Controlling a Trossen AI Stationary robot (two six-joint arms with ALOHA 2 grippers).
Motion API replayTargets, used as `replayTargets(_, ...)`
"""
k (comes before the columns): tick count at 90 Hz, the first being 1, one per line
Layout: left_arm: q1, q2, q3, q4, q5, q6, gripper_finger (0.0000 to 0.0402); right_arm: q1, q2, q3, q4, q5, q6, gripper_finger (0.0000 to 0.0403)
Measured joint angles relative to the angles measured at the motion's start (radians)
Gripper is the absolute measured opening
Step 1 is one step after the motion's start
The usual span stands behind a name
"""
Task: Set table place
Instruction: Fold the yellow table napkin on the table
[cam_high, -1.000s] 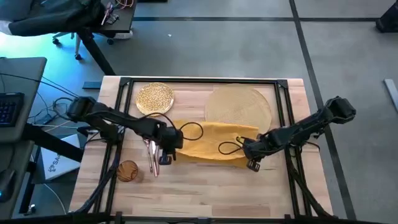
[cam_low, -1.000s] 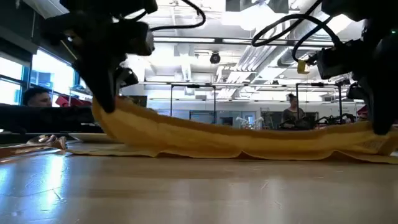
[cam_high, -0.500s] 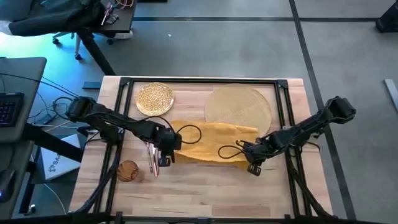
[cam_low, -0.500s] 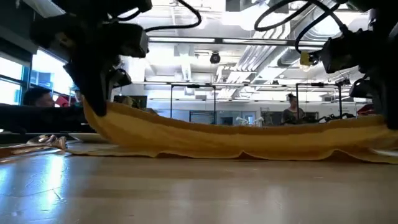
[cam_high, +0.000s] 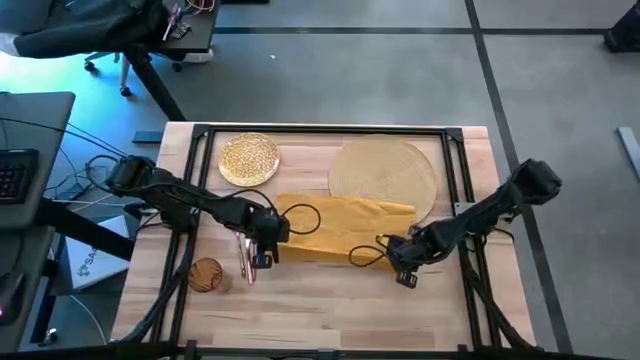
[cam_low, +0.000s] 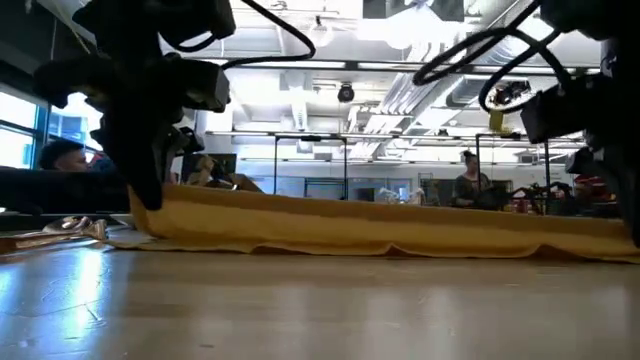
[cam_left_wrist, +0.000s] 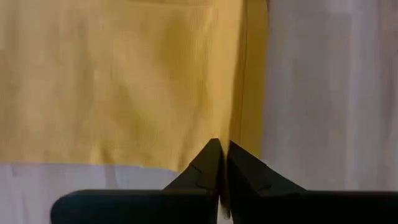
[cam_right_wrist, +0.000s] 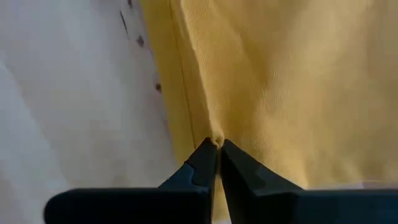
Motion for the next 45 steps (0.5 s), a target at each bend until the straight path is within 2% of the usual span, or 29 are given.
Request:
replayTargets(18,0.0,0.0,0.004,-0.03,0.038,-0.006,0.0037,0.0,0.0,0.0,-0.002,-0.03,0.0,0.0095)
replayTargets(26,0.0,-0.009,0.032,-0.15,0.078,-0.053,0.0059,0.0,-0.048,0.0,-0.006,-0.096,0.001,0.0129)
replayTargets(33,0.0,-0.025,0.075,-0.29,0.071,-0.1,0.0072,0.009,-0.115,0.001,-0.008,-0.127,0.038,0.0148)
replayTargets(39,0.0,-0.039,0.106,-0.343,0.051,-0.122,0.0077,0.021,-0.175,0.001,-0.005,-0.088,0.104,0.0155)
replayTargets(45,0.007,-0.049,0.119,-0.295,0.032,-0.135,0.0075,0.03,-0.222,-0.009,0.014,0.005,0.174,0.0153)
